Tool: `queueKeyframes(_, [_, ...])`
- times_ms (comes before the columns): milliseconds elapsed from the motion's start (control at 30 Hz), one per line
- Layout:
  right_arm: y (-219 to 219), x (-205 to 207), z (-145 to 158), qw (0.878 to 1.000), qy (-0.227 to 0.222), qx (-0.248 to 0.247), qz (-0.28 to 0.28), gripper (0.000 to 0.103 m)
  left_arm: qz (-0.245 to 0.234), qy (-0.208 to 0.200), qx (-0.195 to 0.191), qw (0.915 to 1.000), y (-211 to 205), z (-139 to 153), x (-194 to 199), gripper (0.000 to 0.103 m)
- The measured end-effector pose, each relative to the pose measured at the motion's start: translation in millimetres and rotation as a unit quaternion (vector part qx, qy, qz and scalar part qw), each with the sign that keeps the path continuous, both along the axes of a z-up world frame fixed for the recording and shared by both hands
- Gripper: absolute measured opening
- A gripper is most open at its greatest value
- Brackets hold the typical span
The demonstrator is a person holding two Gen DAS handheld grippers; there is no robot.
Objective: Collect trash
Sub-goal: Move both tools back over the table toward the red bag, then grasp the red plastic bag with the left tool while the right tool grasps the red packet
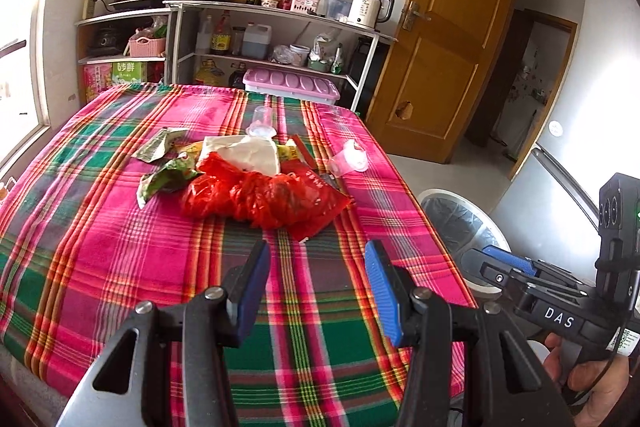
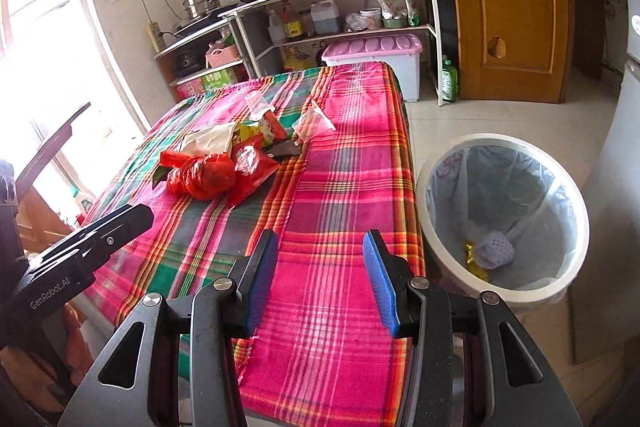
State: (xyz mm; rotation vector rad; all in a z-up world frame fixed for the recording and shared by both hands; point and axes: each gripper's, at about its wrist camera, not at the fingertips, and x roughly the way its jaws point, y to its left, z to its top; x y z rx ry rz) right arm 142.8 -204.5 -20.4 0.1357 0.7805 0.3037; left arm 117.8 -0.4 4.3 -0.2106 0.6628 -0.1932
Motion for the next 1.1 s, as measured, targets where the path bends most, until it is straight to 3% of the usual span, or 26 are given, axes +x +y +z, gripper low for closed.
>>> queueKeyframes(133, [9, 9, -3, 1.000, 0.004, 0.001, 0.011, 0.046, 0.021, 0.003, -0.004, 0.9998, 14, -6, 5, 0.059])
queueKeyframes(467, [26, 38, -14, 1.000, 0.013, 0.006, 0.027, 0.046, 0.059, 0.031, -0.043, 0.9968, 34, -22, 47, 0.062])
queueKeyframes(800, [33, 61, -18, 0.999, 0.009, 0.002, 0.031, 0.046, 0.128, 0.082, -0.107, 0.9826, 45, -46, 99, 0.071])
queueKeyframes(1100, [38, 79, -25, 0.999, 0.015, 0.004, 0.034, 0.046, 0.163, 0.101, -0.117, 0.9745, 48, -60, 120, 0.084])
